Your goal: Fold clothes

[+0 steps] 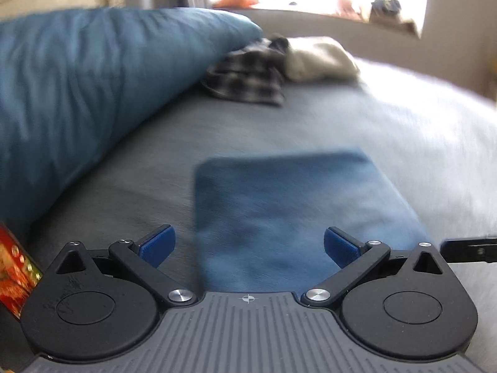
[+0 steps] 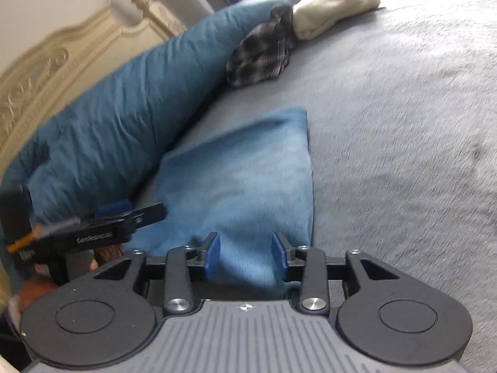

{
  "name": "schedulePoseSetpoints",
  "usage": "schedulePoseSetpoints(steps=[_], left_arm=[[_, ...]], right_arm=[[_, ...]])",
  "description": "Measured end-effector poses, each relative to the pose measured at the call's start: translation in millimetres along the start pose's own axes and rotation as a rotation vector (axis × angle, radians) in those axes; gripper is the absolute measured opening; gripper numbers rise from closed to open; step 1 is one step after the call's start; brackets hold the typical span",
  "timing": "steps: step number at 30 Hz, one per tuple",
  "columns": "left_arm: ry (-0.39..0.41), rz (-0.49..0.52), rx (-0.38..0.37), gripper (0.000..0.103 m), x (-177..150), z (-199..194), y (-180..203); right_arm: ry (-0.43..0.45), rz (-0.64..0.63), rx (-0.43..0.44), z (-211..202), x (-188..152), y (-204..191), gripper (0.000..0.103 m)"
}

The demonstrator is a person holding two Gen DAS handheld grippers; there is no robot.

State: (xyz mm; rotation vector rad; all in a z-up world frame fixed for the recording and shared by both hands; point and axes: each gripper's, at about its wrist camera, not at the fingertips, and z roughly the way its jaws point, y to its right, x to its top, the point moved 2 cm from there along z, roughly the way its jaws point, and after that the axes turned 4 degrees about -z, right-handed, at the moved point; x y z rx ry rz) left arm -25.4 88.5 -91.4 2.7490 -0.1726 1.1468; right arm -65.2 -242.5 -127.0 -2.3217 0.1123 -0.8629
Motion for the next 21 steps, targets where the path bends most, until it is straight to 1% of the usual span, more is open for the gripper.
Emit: schedulePoseSetpoints(steps=[1,2,3,5,6,7,8,11,15,17,18,19,21], left_arm=[[-0.014,-0.049,-0.026,0.102,1,3,-11],[-0.033,-0.103,-0.056,0.099,1,6,-22],[-0.052,-0.157,-0.086,0.094,1,10,-33],[-0.093,-0.264,-0.149,0.089,-3,17,-52],[-0.113,-0.300,-0.177,0.083,-6,20,-58],[-0.133,-0.337,-0.205,0.081,-9,23,-64],[-0.146,-0.357,-0.227,0.081,-12,25,-68],[-0.164,-0.380,-0.277,0.082,-18,31,-74],[-0.219,-0.440,-0.357,0.088,-22,46,-85],[-0.247,-0.467,-0.401,0.091,-24,53,-91],[-0.257,-0.473,-0.414,0.092,-24,57,-93],[-0.265,-0.472,-0.430,0.094,-24,60,-93],[-0.278,-0.451,-0.446,0.096,-22,66,-90]], right_arm=[[0.012,0.018,0.006,-3,4,3,0.045],[0.024,0.037,0.012,-5,9,7,0.045],[0.026,0.074,0.014,-4,14,14,0.045],[0.030,0.149,0.017,-2,23,29,0.045],[0.032,0.186,0.019,-1,28,36,0.045],[0.027,0.219,0.027,2,32,42,0.045],[0.021,0.252,0.035,5,35,47,0.045],[-0.033,0.310,0.040,22,41,60,0.046],[-0.107,0.368,0.043,47,43,68,0.048],[-0.122,0.393,0.051,57,43,69,0.051],[-0.131,0.404,0.056,62,43,70,0.054],[-0.136,0.418,0.066,66,42,70,0.058],[-0.146,0.439,0.095,73,43,71,0.061]])
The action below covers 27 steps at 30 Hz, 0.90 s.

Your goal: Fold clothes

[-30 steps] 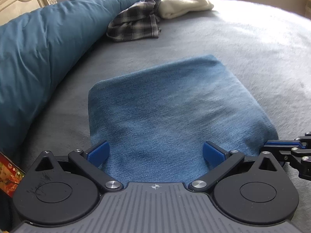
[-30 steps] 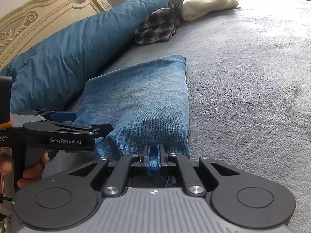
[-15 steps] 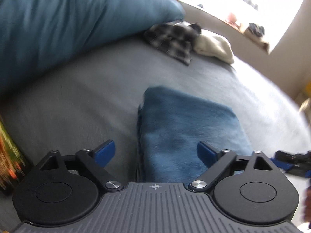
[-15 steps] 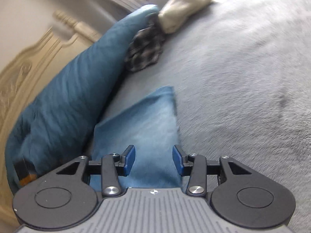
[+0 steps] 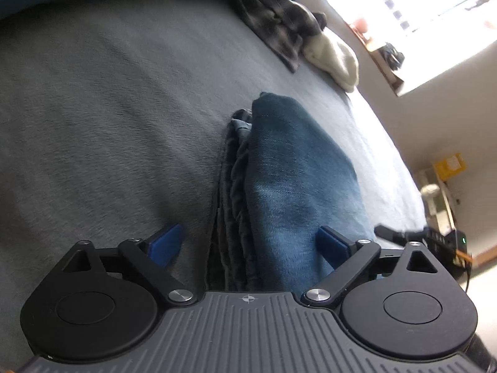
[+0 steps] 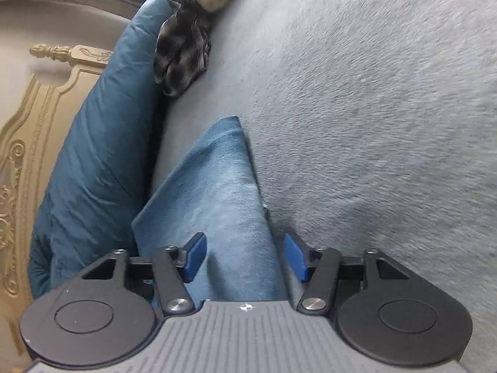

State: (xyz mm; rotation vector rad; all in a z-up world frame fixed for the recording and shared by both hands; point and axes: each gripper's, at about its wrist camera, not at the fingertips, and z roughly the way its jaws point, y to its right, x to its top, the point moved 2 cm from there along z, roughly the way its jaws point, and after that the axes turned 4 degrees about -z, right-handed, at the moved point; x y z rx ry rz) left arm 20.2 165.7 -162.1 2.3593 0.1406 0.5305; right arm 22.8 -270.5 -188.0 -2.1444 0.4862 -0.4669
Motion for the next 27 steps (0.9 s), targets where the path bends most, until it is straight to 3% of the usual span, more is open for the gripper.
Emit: schedulePoseSetpoints(steps=[11,16,19,24,26,27], left_arm=[[-0.036,0.023,-0.082,0.098,9,31,13],[-0.082,0.032,-0.118,0.089,4,23,7],[-0.090,0.038,-0.128,0.089,4,26,5],[-0.077,0.026,-0.151,0.097,8,38,10],[-0.083,0.030,-0.161,0.095,7,33,9],[-0.091,0.031,-0.166,0.089,7,29,7]], right_arm=[[-0.046,0.065,0.098,36,23,-3,0.069],[-0.110,0.011,0.107,29,14,-4,0.066],[-0.164,-0.019,0.104,26,9,-3,0.062],[-0.159,0.011,0.113,46,15,-6,0.062],[-0.155,-0.011,0.118,49,13,-10,0.062],[-0.155,-0.022,0.121,48,12,-11,0.060]])
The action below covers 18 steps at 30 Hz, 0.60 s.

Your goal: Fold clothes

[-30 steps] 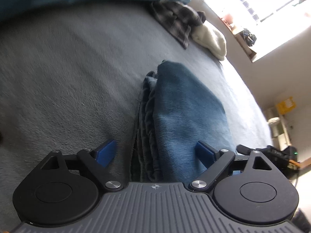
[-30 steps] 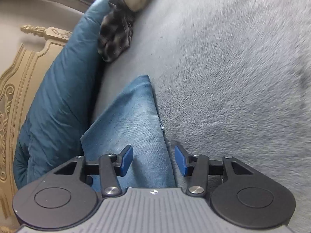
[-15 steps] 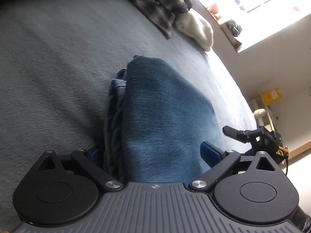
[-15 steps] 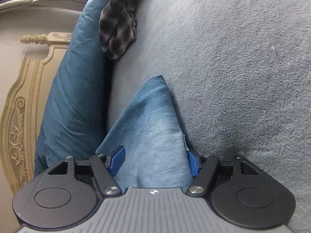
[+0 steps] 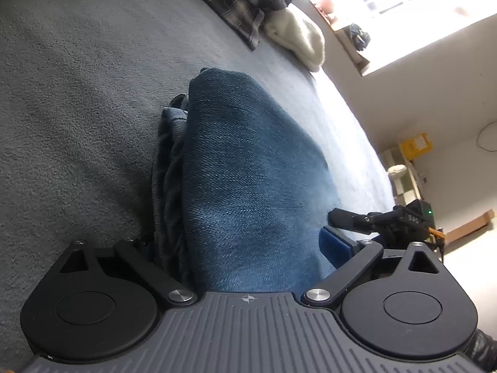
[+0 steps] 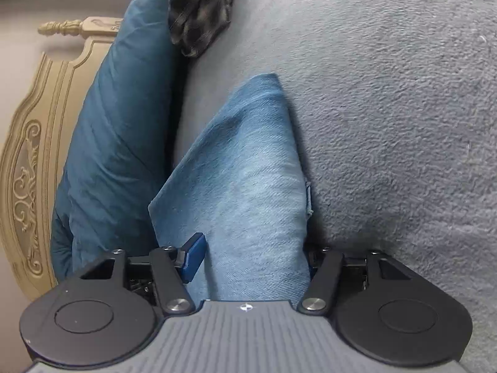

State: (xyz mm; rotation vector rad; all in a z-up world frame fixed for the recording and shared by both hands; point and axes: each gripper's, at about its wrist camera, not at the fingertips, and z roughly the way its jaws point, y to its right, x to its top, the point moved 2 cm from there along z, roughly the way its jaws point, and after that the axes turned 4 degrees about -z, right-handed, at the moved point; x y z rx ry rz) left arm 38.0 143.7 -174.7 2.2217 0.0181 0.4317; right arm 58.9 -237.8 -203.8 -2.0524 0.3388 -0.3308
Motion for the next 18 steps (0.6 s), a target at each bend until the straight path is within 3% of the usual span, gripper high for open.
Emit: schedulePoseSetpoints(steps=[4,11,18], left_arm=[[-0.038,-0.002,-0.019,0.077,-2,-9,-8],[-0.027,-0.019,0.003,0.081,1,0,0],[-0.025,-0.049,-0.059,0.077,-5,-8,8]], right_arm=[[-0.049,-0.010,0.029,-7,-7,5,0.050],[0.005,0.008,0.025,2,-11,6,0.048],[0.047,-0.045,0.006,-13,-20,-14,0.037]])
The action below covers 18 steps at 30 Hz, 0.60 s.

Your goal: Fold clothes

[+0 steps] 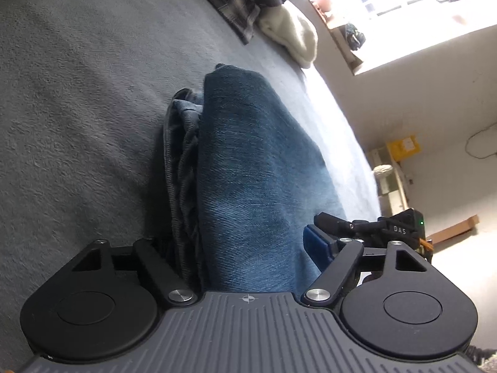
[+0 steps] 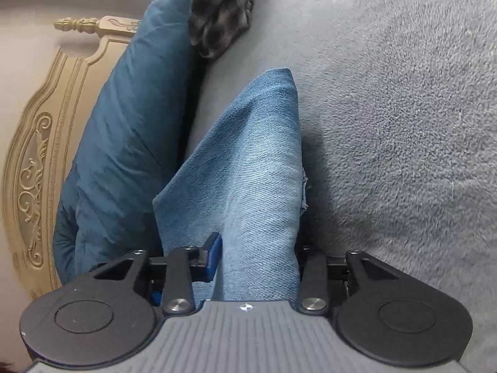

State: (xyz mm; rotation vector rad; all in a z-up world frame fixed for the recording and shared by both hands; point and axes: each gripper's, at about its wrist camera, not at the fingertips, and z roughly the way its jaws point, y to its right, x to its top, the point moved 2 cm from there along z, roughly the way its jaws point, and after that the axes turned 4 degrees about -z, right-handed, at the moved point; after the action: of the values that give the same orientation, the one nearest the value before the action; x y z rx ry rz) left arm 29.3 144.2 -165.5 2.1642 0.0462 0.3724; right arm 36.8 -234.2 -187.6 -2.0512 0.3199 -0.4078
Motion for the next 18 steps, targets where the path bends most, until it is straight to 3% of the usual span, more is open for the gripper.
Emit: schedulePoseSetpoints(steps=[11,18], left_arm=[[-0.034,-0.002,-0.106,0.075,-9,19,32],[-0.061,0.029,-0.172,0.075,-11,43,63]], right_arm=[[0.013,-0.033,-0.060,-34,0,-18,0.034],[0.065,-0.047,-0.092,-78,-6,-22,0.034]])
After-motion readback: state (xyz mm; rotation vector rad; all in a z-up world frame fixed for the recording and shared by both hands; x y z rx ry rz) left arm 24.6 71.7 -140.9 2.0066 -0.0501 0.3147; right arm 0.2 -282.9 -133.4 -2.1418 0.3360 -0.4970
